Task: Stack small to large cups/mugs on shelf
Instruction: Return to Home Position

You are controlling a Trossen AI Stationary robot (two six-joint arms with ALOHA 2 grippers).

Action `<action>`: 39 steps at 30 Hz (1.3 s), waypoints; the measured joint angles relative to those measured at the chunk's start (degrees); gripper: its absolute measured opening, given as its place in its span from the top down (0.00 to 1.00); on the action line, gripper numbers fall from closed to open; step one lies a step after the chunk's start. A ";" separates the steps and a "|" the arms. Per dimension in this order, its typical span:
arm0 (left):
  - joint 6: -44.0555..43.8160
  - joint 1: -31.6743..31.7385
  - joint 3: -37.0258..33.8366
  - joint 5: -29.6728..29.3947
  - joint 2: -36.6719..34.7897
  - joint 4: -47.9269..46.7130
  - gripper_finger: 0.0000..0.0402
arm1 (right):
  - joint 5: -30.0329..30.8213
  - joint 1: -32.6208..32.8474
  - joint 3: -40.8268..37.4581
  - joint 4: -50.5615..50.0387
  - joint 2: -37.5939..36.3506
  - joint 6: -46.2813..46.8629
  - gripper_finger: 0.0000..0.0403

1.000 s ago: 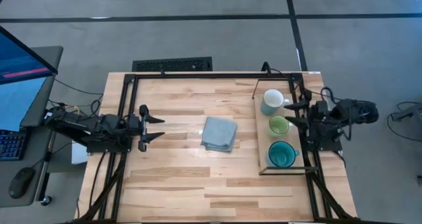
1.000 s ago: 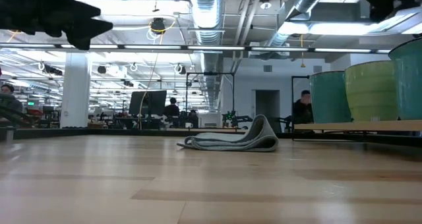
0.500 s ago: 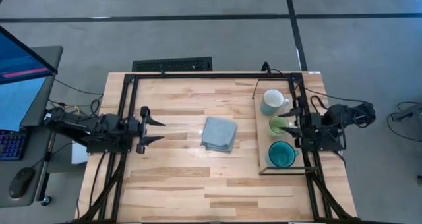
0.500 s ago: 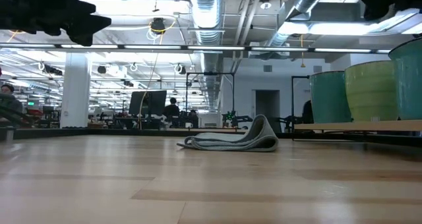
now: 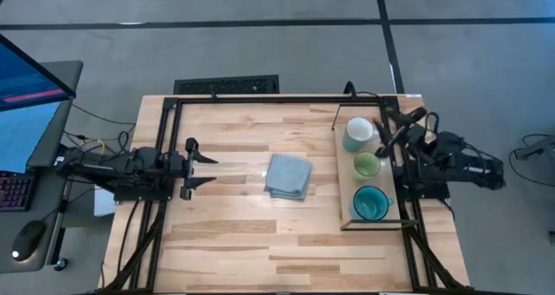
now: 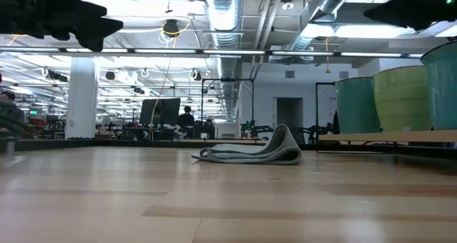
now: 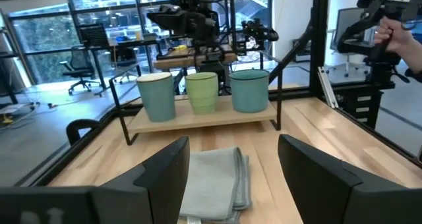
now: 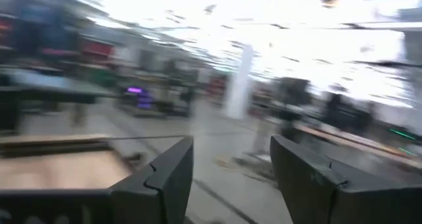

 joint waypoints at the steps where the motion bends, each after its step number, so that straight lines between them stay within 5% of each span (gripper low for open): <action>1: -0.02 0.23 0.00 -0.02 0.00 0.02 0.44 | 0.91 -1.84 0.00 0.02 -0.01 0.26 0.45; 7: 0.52 1.72 0.00 0.00 0.00 0.06 0.44 | -0.72 -10.98 0.00 -4.04 -0.01 4.93 0.45; 13: 2.27 3.85 0.00 2.78 0.00 0.33 0.44 | -13.98 -15.34 0.00 -7.05 0.00 5.93 0.45; 39: -1.13 26.64 -0.02 7.04 -0.02 1.23 0.44 | -16.00 -22.26 0.00 -9.43 -0.05 6.34 0.45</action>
